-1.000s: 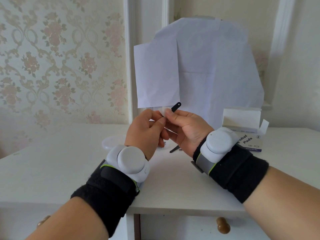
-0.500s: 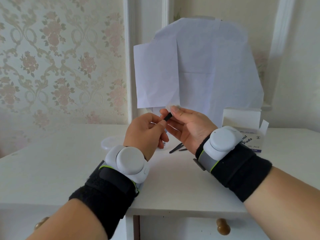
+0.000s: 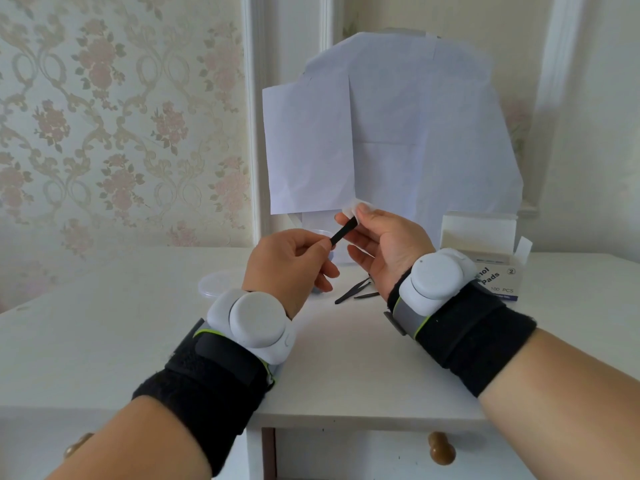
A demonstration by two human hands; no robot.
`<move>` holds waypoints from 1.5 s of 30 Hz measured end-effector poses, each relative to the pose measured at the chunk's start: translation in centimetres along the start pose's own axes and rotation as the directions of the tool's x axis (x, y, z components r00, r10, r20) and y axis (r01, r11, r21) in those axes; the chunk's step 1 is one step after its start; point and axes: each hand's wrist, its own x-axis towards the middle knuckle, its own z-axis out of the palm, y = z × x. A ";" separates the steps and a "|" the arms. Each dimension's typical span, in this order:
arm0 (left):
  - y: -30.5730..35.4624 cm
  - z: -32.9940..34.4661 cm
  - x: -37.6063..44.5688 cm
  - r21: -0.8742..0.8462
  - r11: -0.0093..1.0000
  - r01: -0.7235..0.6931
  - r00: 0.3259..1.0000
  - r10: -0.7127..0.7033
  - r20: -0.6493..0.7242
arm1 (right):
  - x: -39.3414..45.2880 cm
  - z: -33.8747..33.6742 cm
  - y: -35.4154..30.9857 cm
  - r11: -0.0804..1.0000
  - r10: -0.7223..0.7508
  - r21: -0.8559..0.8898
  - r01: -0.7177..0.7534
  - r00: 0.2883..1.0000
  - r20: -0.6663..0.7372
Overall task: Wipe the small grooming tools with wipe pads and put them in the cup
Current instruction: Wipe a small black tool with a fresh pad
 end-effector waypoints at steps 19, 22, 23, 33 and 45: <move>0.5 -0.8 0.0 0.087 0.992 -0.093 0.900 0.121 -0.418 | 1.1 -0.7 -0.2 0.974 -0.156 -0.196 0.111 0.960 -0.233; 0.4 -1.1 0.1 0.096 0.989 -0.115 0.817 0.149 -0.556 | 1.5 -1.0 0.2 0.954 -0.210 -0.267 0.135 0.937 -0.279; 0.4 -1.2 0.2 0.114 0.988 -0.105 0.800 0.152 -0.580 | 1.7 -1.1 0.3 0.942 -0.239 -0.300 0.150 0.927 -0.288; -0.5 0.1 0.0 0.668 0.743 0.038 0.982 0.097 -0.164 | 2.7 -1.7 1.2 0.929 -0.276 -0.333 0.160 0.899 -0.339; -1.5 0.5 0.5 0.511 0.859 0.026 1.000 -0.016 -0.024 | 2.1 -1.4 1.0 0.886 -0.336 -0.422 0.194 0.894 -0.296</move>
